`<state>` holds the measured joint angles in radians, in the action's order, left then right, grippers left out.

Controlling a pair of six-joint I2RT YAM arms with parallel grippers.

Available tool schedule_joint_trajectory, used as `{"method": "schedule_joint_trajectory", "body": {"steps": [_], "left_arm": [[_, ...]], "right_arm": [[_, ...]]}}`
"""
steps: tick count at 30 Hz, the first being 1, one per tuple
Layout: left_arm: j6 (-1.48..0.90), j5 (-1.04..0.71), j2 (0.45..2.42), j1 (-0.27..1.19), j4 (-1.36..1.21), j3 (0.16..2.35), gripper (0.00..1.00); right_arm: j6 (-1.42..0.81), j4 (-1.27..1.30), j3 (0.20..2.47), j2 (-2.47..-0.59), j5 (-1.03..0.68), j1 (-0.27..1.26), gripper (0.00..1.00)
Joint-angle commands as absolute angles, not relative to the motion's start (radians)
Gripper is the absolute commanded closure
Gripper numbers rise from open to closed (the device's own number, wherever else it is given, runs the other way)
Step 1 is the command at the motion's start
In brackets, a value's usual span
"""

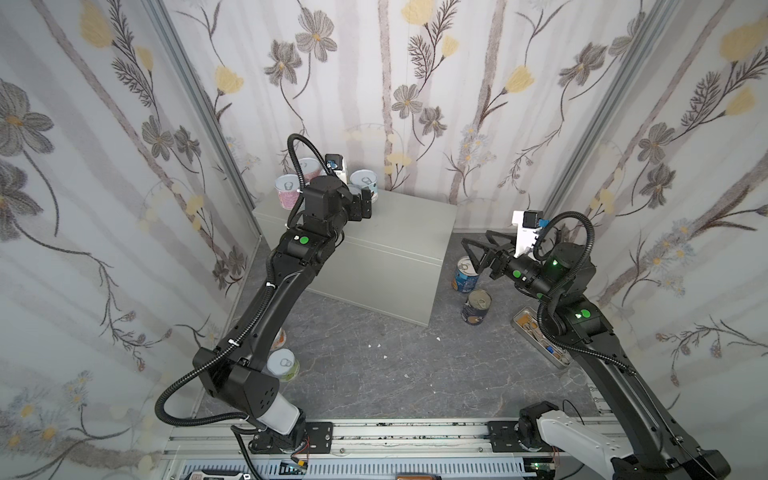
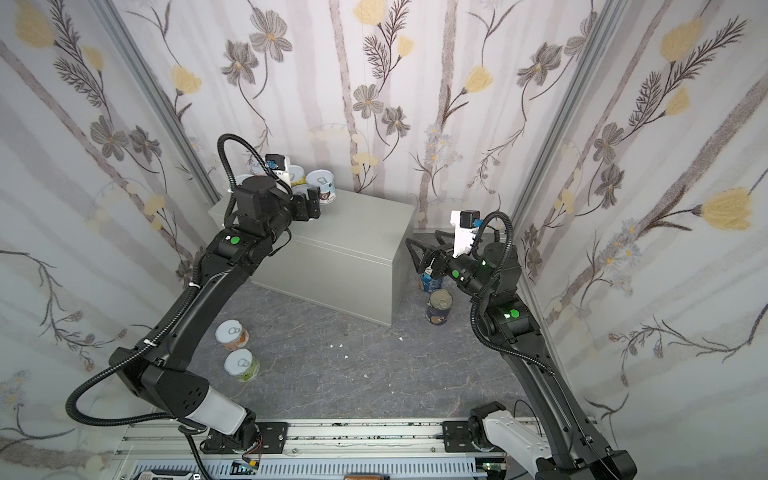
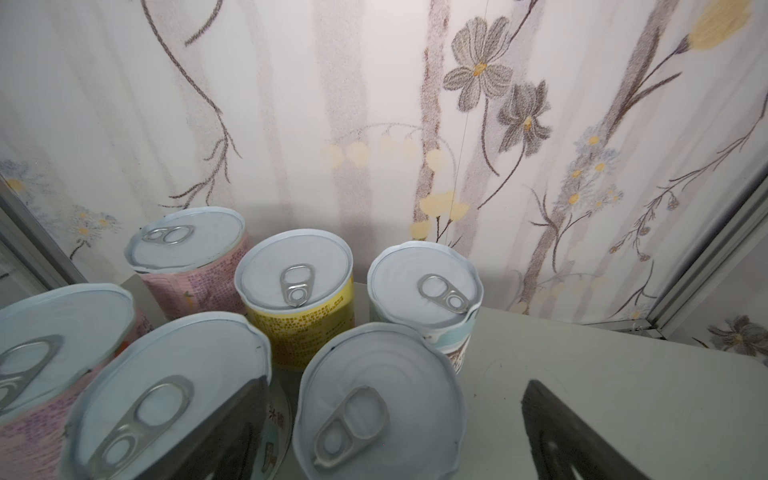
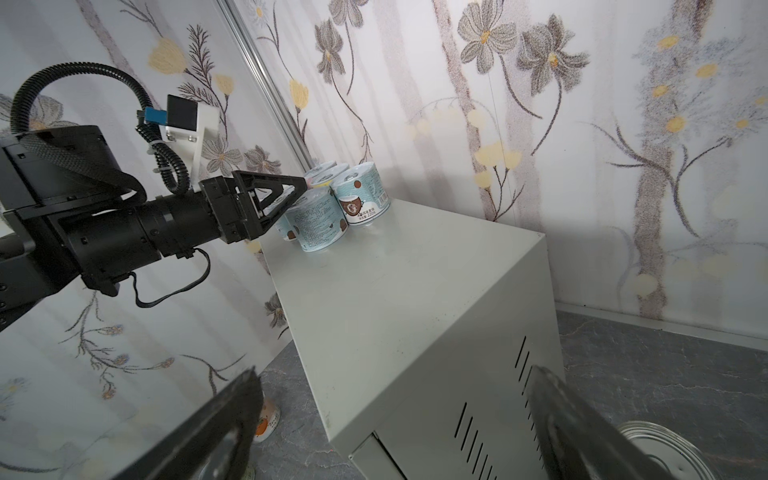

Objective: Place and organize the canned foods onto the counter
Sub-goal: 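Lift left gripper off the cans while right gripper lowers toward the floor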

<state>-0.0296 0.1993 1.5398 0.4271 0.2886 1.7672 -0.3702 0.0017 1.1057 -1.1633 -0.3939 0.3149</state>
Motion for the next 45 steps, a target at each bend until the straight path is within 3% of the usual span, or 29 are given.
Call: {"method": "schedule_joint_trajectory", "body": {"steps": [1, 13, 20, 25, 30, 36, 45], "left_arm": [[-0.039, 0.201, 1.486, 0.433, 0.268, 1.752, 0.01], [-0.077, 0.252, 1.185, 0.434, 0.276, 1.515, 0.0], [-0.194, 0.342, 1.017, 0.431, 0.332, 1.304, 0.0], [-0.29, 0.384, 0.919, 0.42, 0.367, 1.108, 0.0], [-0.39, 0.457, 0.872, 0.396, 0.429, 0.991, 0.0], [-0.517, 0.528, 0.861, 0.336, 0.477, 0.896, 0.0], [-0.67, 0.588, 0.968, 0.205, 0.609, 0.868, 0.0]], "right_arm": [[-0.347, -0.011, 1.123, -1.155, -0.371, 0.316, 0.0], [-0.193, -0.232, 1.194, -1.11, -0.261, 0.463, 0.0], [-0.204, -0.242, 1.17, -1.141, -0.159, 0.667, 0.0], [-0.21, -0.202, 1.152, -1.229, -0.018, 0.932, 0.0], [-0.236, -0.096, 1.119, -1.348, -0.027, 1.063, 0.0], [-0.253, 0.002, 1.094, -1.466, -0.046, 1.114, 0.0], [-0.294, 0.162, 0.954, -1.501, -0.012, 1.08, 0.0]]}}
